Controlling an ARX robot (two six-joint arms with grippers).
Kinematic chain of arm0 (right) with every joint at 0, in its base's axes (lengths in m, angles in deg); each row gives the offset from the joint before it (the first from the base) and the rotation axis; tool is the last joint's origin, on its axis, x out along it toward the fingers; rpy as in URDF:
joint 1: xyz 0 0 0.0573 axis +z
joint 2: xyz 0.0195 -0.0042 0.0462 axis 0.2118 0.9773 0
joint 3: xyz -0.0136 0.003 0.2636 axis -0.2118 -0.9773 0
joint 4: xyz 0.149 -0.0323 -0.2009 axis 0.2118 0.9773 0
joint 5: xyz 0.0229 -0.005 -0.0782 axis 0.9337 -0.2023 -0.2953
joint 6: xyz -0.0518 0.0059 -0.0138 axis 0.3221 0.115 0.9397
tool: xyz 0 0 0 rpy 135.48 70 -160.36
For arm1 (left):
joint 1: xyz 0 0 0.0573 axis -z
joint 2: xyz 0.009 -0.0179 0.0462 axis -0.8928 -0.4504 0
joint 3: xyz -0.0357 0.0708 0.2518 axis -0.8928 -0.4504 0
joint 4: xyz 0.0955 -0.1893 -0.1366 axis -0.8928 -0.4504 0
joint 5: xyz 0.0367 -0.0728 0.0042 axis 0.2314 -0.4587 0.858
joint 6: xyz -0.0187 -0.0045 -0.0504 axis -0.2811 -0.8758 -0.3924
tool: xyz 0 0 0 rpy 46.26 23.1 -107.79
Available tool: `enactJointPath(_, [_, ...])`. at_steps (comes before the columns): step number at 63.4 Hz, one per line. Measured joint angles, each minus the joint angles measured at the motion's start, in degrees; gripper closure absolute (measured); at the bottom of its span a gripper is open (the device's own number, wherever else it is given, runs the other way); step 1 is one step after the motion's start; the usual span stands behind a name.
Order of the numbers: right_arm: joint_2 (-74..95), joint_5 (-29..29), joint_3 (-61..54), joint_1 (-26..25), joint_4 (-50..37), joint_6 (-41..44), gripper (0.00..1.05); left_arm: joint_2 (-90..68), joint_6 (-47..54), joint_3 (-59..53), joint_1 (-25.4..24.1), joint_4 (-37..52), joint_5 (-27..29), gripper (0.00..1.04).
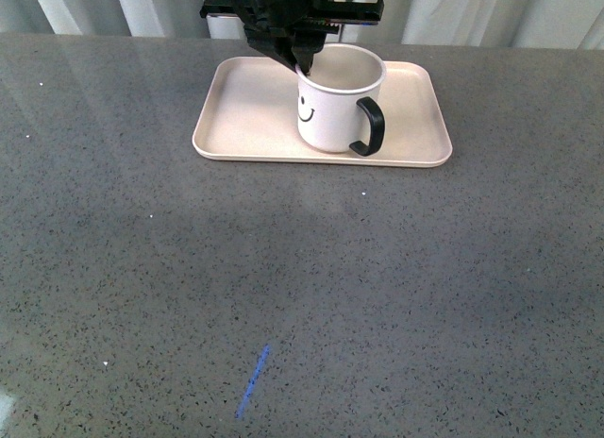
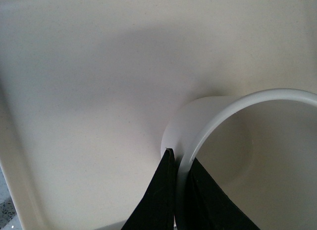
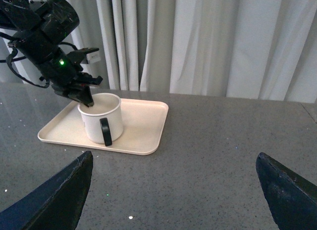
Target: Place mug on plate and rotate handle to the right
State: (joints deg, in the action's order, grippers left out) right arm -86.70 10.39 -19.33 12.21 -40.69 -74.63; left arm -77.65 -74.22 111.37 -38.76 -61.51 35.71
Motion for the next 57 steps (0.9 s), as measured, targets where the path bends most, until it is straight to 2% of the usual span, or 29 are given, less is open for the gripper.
enactJointPath(35, [0.0,0.0,0.0,0.0,0.0,0.0,0.09,-2.0,-0.2,2.6,-0.1,-1.0,-0.1,1.03])
enactJointPath(41, [0.0,0.0,0.0,0.0,0.0,0.0,0.09,-2.0,-0.2,2.6,-0.1,-0.9,-0.3,0.85])
enactJointPath(57, [0.0,0.0,0.0,0.0,0.0,0.0,0.09,0.0,0.2,-1.0,-0.2,1.8,-0.4,0.48])
